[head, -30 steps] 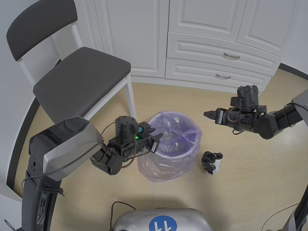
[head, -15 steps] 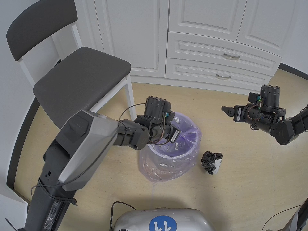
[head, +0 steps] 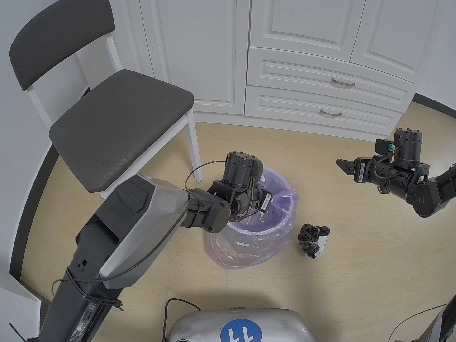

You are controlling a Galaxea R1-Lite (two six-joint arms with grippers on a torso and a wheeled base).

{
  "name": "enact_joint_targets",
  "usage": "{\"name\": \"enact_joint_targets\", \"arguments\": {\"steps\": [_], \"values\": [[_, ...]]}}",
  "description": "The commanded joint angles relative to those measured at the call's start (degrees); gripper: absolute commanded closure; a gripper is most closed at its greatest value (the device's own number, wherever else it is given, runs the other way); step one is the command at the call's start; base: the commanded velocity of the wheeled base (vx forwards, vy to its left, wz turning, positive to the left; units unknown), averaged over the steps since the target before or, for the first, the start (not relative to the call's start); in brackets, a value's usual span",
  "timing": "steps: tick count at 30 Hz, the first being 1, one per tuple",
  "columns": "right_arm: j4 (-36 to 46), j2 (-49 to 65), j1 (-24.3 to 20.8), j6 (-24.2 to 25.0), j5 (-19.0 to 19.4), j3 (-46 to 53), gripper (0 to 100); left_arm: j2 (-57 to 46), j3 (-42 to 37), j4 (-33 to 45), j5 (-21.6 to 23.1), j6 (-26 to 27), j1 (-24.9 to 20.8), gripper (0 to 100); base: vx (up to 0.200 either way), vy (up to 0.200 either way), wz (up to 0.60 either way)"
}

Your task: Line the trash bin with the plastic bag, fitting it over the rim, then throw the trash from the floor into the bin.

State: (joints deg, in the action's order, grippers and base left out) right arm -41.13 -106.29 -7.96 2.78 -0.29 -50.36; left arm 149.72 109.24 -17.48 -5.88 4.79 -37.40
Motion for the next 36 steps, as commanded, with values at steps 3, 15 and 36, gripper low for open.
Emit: {"name": "enact_joint_targets", "arguments": {"steps": [3,15,36], "values": [[-0.2,1.0,-0.5,-0.5,0.0,1.6,0,-20.7,-38.9,-25.8,-3.4,-1.1,-0.5,100,0.0,0.0,0.0],[-0.2,4.1,-0.7,-0.8,-0.1,3.5,0,-30.2,-66.7,-54.4,-3.4,1.0,0.9,100,0.033,0.0,0.0],[1.1,4.3,-0.7,-1.7,-0.1,4.4,0,-25.9,-38.3,-10.4,2.4,-3.5,-1.4,100,0.067,0.0,0.0]]}}
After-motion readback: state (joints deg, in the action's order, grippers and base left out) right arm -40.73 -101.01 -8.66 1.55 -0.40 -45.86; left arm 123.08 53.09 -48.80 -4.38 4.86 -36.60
